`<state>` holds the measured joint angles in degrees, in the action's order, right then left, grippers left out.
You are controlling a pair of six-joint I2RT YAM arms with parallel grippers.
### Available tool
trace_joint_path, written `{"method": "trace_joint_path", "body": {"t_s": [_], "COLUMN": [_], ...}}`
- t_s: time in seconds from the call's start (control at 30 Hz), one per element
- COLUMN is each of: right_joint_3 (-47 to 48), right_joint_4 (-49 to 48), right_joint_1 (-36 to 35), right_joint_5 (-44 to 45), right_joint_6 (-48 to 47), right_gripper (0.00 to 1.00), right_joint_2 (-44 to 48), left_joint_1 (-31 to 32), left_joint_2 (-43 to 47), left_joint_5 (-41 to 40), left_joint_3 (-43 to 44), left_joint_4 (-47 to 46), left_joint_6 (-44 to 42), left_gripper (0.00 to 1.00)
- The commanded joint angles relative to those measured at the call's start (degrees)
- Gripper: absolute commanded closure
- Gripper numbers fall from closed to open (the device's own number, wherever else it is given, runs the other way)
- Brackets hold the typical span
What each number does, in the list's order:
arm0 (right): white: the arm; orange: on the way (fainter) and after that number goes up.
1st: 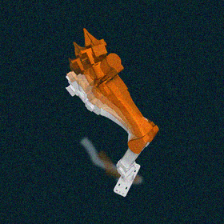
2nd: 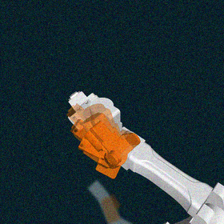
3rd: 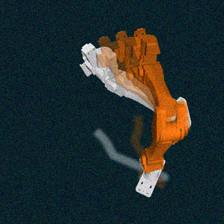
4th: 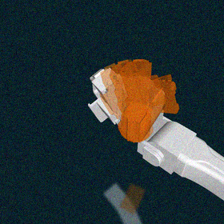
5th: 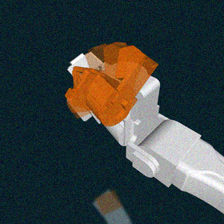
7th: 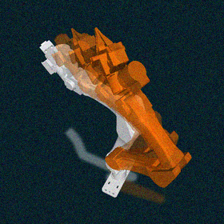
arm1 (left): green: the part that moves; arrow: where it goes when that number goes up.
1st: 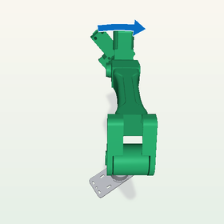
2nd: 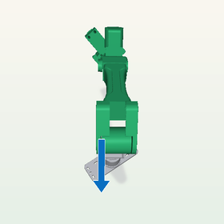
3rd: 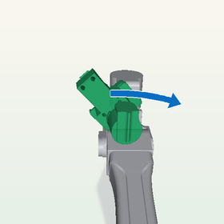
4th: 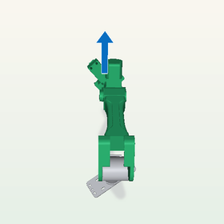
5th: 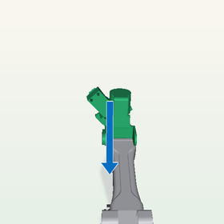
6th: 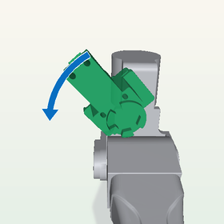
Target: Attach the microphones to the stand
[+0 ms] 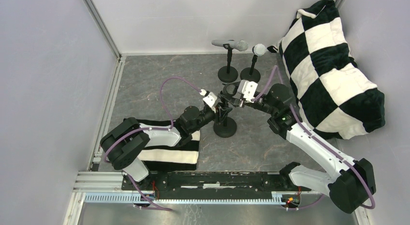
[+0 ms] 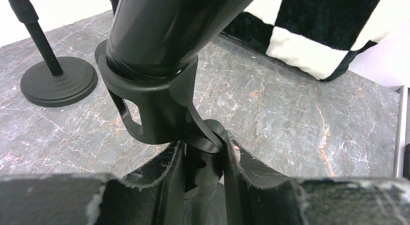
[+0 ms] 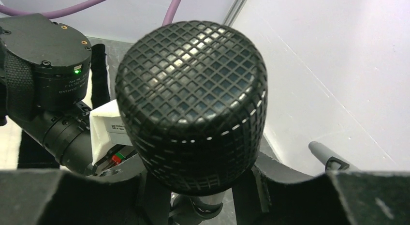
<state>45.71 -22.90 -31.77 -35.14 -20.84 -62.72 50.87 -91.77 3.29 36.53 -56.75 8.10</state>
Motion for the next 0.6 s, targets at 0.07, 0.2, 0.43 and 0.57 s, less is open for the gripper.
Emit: {"method": "trace_joint_path", "body": {"t_s": [0.07, 0.2, 0.43, 0.57], "right_joint_3": [-4.6, -6.5, -9.9, -11.9], "right_joint_4": [2.0, -1.3, -3.7, -3.9], "right_joint_1": [0.5, 0.4, 0.0, -0.1], "right_joint_5": [-7.0, -9.5, -10.2, -8.4], "right_joint_6": [9.2, 9.7, 10.0, 9.3], "right_gripper": [1.00, 1.00, 1.00, 1.00], "right_joint_2": [1.8, 3.3, 7.4, 9.7], "left_joint_1": [1.2, 1.2, 1.2, 1.2], "left_joint_2": [-0.7, -1.4, -1.8, -1.9], "left_joint_5": [2.5, 2.1, 3.3, 4.0], "left_joint_3": [-2.2, -3.3, -3.8, -3.9], "left_joint_4": [-0.8, -3.4, -6.6, -8.8], "left_joint_6": [7.8, 10.4, 13.9, 16.4], "left_gripper": [0.76, 0.60, 0.48, 0.44]}}
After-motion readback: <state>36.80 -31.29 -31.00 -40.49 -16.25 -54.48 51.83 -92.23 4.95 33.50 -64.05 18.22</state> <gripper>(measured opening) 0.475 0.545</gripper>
